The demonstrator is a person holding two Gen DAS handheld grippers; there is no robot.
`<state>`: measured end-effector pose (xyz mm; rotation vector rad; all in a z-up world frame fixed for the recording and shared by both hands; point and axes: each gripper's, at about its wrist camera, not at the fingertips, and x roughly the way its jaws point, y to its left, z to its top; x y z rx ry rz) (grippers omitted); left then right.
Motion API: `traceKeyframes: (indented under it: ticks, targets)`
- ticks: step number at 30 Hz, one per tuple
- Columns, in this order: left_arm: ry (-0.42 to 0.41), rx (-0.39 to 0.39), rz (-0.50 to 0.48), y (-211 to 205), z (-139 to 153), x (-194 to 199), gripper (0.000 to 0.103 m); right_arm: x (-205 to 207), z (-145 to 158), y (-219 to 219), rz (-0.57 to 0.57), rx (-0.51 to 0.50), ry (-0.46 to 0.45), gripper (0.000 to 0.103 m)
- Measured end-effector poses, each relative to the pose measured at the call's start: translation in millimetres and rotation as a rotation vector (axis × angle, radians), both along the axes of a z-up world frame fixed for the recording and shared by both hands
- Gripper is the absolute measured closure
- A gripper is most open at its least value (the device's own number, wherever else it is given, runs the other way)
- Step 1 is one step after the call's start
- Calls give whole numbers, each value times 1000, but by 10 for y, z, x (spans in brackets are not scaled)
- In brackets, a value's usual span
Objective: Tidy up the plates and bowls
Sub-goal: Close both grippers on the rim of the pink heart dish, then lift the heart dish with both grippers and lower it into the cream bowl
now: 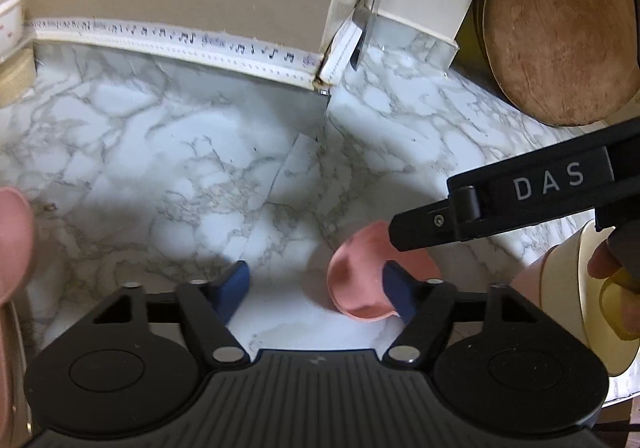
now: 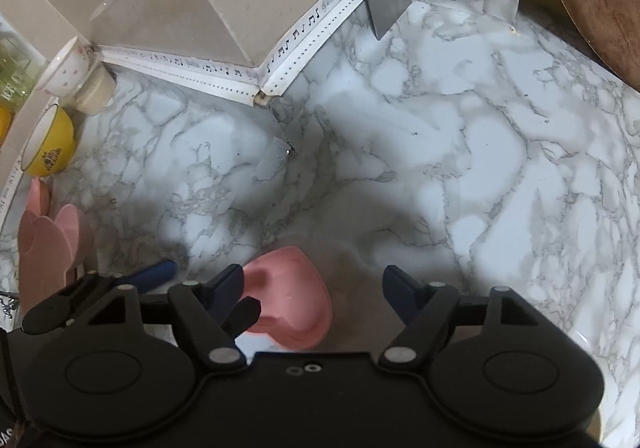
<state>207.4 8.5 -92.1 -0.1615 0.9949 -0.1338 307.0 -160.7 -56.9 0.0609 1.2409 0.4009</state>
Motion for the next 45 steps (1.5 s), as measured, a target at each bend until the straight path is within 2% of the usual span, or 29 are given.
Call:
traceKeyframes:
  ticks: [2, 4, 7, 12, 19, 26, 35, 40, 45]
  targets:
    - [16, -20, 0, 15, -28, 15, 44, 4, -24, 22, -1, -6, 4, 34]
    - [34, -45, -4, 23, -56, 30, 59, 8, -51, 41, 0, -5, 14, 44]
    - [51, -73, -5, 36, -84, 45, 70, 2, -93, 76, 9, -13, 23, 51]
    - [69, -112, 0, 63, -111, 68, 78, -7, -153, 118, 23, -31, 35, 62]
    - [75, -104, 0, 57, -123, 93, 91, -49, -200, 165, 45, -65, 23, 78]
    - [84, -103, 12, 60, -123, 102, 95, -75, -208, 177, 55, -96, -3, 91]
    - [81, -113, 24, 77, 9, 56, 95, -132, -144, 139, 43, -83, -20, 96]
    - [54, -116, 16, 52, 219, -23, 95, -218, -3, 78, 39, -62, -45, 96]
    - [15, -117, 2, -18, 498, -107, 95, -336, 259, -15, 34, -38, -86, 96]
